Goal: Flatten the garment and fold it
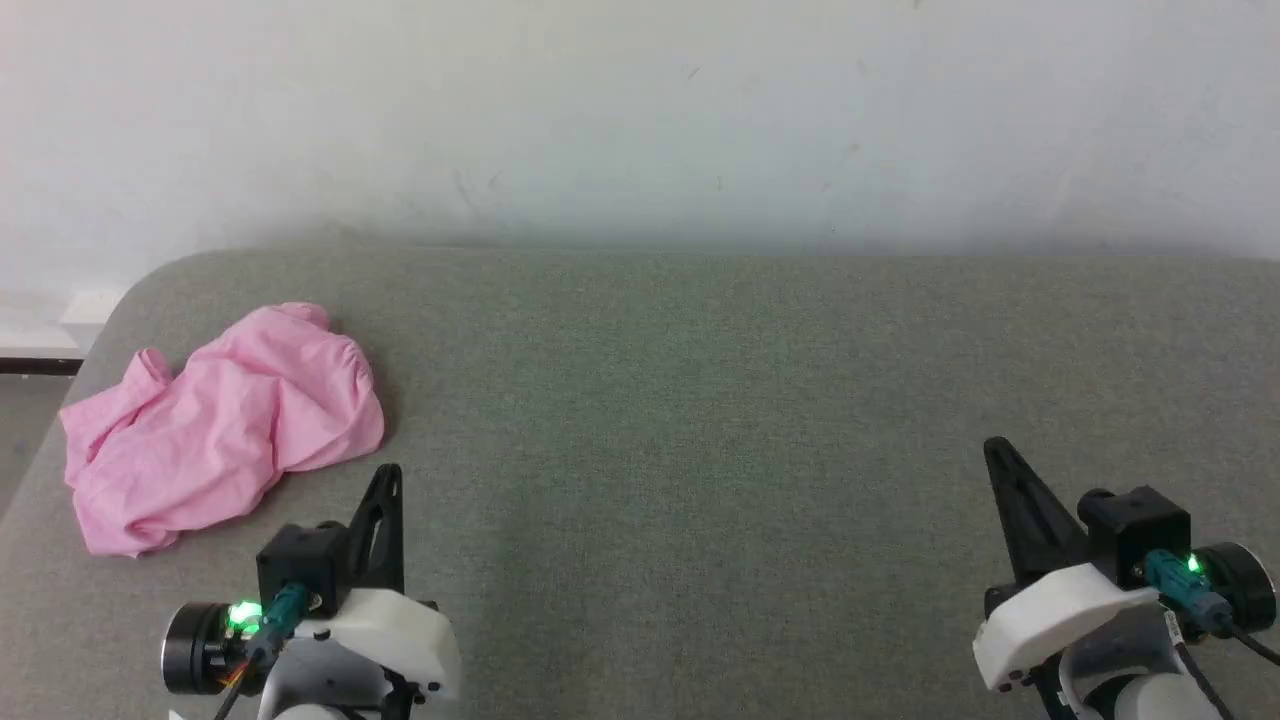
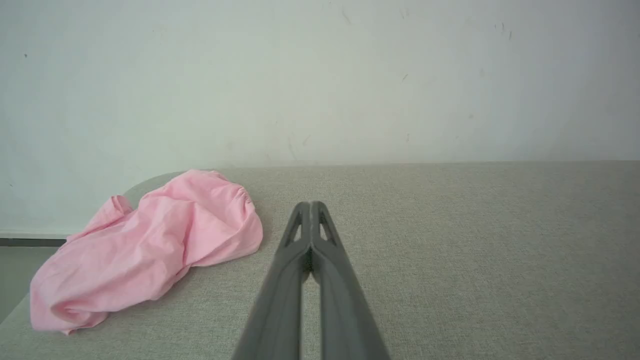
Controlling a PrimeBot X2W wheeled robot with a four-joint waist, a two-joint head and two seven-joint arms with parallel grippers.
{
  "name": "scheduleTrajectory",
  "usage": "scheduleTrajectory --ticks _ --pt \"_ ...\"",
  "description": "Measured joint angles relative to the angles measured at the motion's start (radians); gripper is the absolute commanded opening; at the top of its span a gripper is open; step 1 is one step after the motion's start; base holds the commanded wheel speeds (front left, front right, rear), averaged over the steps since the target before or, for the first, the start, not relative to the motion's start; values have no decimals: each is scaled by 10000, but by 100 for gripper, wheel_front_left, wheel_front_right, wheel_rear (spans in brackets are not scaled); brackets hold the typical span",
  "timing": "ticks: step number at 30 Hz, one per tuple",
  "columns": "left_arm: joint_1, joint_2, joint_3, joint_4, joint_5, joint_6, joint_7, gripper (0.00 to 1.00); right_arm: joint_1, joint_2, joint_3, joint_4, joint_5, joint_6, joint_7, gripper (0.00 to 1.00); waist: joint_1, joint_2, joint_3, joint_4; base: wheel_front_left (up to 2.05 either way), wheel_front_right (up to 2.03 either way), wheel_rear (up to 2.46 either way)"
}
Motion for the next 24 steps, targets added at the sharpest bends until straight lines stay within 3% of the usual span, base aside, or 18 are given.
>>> scheduleTrajectory --ticks 24 --pt "0 0 0 0 0 0 0 0 0 0 2 0 0 0 0 0 0 0 0 0 0 0 0"
